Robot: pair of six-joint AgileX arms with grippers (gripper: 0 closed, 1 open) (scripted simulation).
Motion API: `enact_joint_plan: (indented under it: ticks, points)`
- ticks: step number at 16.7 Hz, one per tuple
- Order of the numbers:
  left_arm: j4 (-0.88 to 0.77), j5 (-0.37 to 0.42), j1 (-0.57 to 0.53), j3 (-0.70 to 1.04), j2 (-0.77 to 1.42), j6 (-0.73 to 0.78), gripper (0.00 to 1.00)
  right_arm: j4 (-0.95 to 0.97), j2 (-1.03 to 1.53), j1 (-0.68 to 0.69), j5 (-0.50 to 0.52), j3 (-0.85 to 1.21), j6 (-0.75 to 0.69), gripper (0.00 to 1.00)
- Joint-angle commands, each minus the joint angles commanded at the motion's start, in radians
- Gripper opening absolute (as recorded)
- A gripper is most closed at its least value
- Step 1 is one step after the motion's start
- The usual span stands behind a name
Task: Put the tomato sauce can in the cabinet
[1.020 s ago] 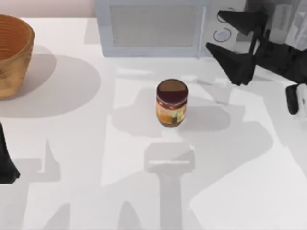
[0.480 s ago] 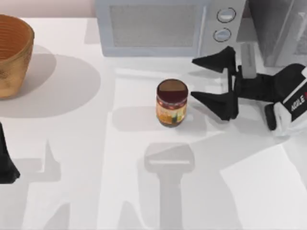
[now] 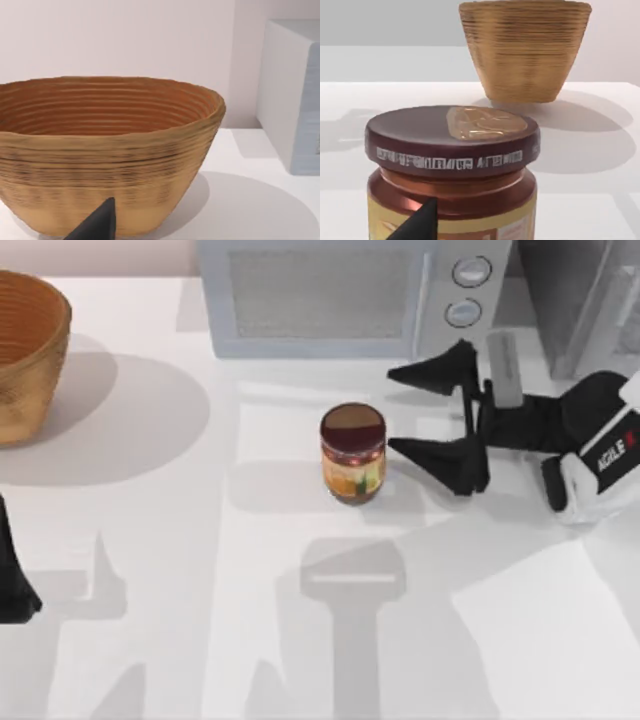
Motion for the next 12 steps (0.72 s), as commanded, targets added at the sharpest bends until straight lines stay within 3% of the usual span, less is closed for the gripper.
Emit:
enact_joint_plan:
  ticks: [12]
  points:
    - [0.0,0.0,0.0,0.0,0.0,0.0,1.0,-0.048,0.016,0.085,0.048,-0.032,-0.097,1.0]
